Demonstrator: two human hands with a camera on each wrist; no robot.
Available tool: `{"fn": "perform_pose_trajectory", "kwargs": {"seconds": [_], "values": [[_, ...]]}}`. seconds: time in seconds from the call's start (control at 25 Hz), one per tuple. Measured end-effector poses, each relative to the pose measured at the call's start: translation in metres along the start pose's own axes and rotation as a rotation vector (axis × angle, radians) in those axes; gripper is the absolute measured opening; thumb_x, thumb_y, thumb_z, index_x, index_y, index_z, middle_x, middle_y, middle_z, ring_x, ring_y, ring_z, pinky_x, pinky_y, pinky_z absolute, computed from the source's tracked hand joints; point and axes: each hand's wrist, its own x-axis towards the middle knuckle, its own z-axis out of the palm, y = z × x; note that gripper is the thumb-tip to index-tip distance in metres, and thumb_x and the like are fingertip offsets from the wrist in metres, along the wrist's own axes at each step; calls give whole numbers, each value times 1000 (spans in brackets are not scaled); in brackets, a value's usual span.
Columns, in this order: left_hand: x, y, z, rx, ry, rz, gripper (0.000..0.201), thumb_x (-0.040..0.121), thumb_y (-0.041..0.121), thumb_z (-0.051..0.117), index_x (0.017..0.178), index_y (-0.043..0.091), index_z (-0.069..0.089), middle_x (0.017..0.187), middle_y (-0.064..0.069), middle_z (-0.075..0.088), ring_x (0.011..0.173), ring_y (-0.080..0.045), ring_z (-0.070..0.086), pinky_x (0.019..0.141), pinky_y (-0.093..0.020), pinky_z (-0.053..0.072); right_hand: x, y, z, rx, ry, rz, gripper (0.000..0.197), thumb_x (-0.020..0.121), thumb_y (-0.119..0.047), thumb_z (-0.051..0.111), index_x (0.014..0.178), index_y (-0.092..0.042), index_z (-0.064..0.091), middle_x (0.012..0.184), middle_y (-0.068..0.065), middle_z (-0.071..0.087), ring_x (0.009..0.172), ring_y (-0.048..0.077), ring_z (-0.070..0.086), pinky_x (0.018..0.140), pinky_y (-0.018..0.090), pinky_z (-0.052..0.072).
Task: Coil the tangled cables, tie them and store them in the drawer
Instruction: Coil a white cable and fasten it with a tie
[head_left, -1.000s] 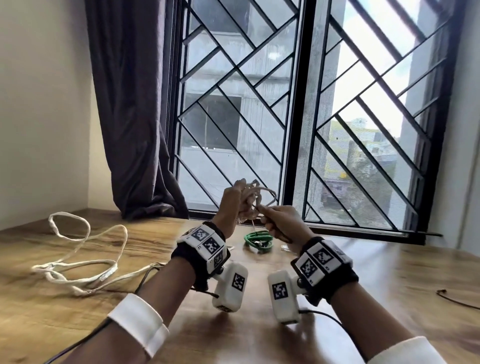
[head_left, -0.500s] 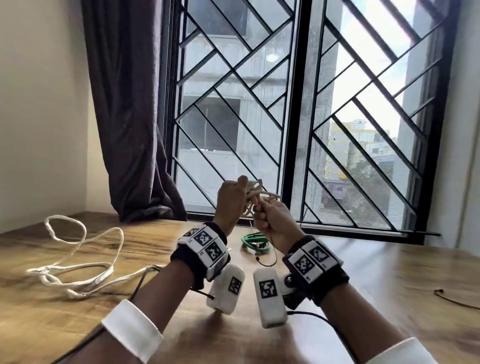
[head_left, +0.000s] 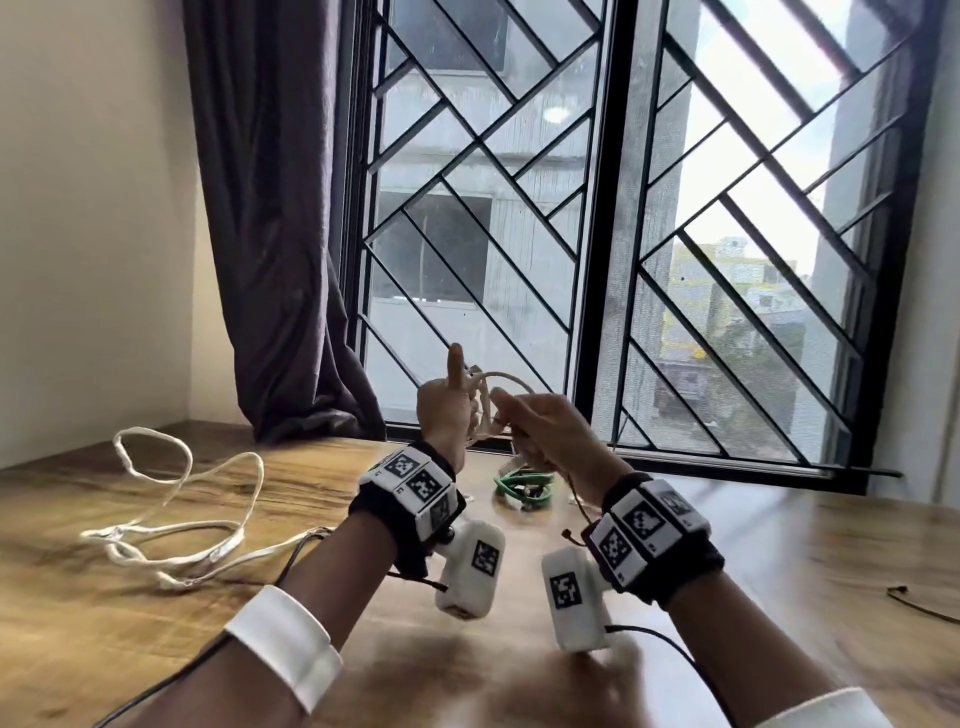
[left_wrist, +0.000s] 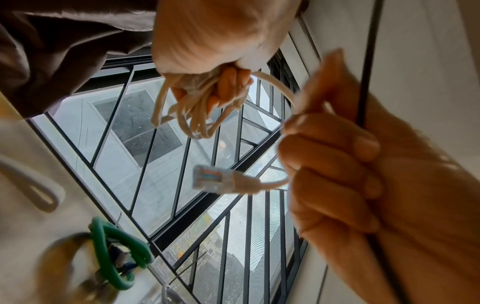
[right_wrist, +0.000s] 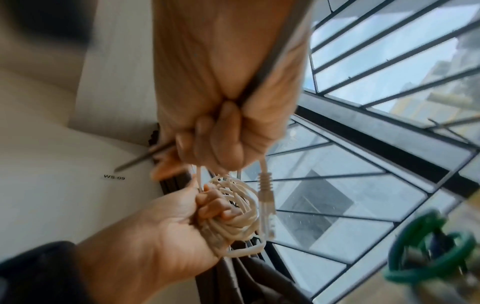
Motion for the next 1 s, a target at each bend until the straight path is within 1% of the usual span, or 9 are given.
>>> {"fn": "perform_pose_trajectory", "kwargs": {"seconds": [0.08, 0.16, 0.32, 0.4, 0.52, 0.6, 0.68, 0.84, 1.0], "values": [[-1, 3, 1, -3, -62, -36, 52, 93, 53, 43, 72, 8, 59, 31, 8, 33, 25, -3, 27, 33, -15, 21, 4, -4, -8, -208, 222, -299, 16, 84, -32, 65, 78, -18, 61, 44, -10, 31, 38, 4, 23, 39, 19, 20], [-5, 5, 5, 19, -168, -67, 54, 95, 53, 38, 75, 12, 66, 34, 9, 32, 29, -4, 27, 35, -15, 21, 7, -1, -17, -541, 422, -499, 44, 73, -46, 70, 100, -15, 58, 53, -6, 35, 45, 6, 28, 45, 22, 28], [-13, 9, 13, -89, -568, -258, 79, 92, 65, 25, 36, 16, 53, 35, 8, 27, 31, -5, 23, 36, -15, 22, 11, 9, -37, -801, 483, -262, 67, 69, -61, 67, 120, -19, 56, 91, -6, 50, 76, 10, 50, 68, 27, 42], [-13, 8, 15, -187, -732, -319, 71, 84, 73, 27, 38, 21, 39, 32, 8, 26, 28, -5, 21, 39, -20, 13, 13, 16, -43, -558, 326, -169, 55, 71, -66, 62, 103, -21, 66, 86, -9, 60, 80, 10, 57, 75, 36, 51], [-12, 7, 10, -217, -879, -323, 60, 76, 71, 41, 45, 21, 36, 33, 9, 28, 28, -4, 23, 46, -25, 11, 12, 20, -35, -196, 216, -119, 53, 80, -54, 54, 75, -1, 61, 58, 0, 53, 58, 14, 50, 55, 29, 42], [-13, 8, 7, -203, -857, -363, 51, 78, 59, 49, 48, 19, 42, 35, 8, 30, 31, -4, 30, 40, -19, 31, 13, 21, -31, -198, 250, -153, 50, 89, -43, 50, 68, 2, 56, 51, -1, 44, 48, 9, 41, 47, 22, 33], [-13, 9, 5, -161, -853, -406, 44, 79, 51, 52, 50, 18, 51, 40, 6, 40, 37, -8, 44, 49, -21, 47, 16, 22, -32, -241, 273, -155, 44, 93, -35, 49, 55, -12, 49, 44, -6, 38, 40, 5, 33, 43, 21, 28], [-11, 14, -4, -136, -944, -478, 46, 75, 56, 58, 62, 12, 60, 57, -3, 60, 54, -17, 62, 64, -27, 54, 14, 23, -36, -260, 214, -151, 42, 90, -41, 47, 55, -17, 45, 48, 1, 35, 39, 5, 31, 41, 21, 26], [-9, 19, -6, -138, -989, -521, 72, 81, 73, 35, 71, 7, 62, 60, -5, 63, 58, -18, 62, 70, -30, 52, 12, 20, -38, -306, 155, -189, 38, 93, -32, 49, 59, -17, 49, 48, -7, 41, 42, 0, 36, 45, 16, 31]]}}
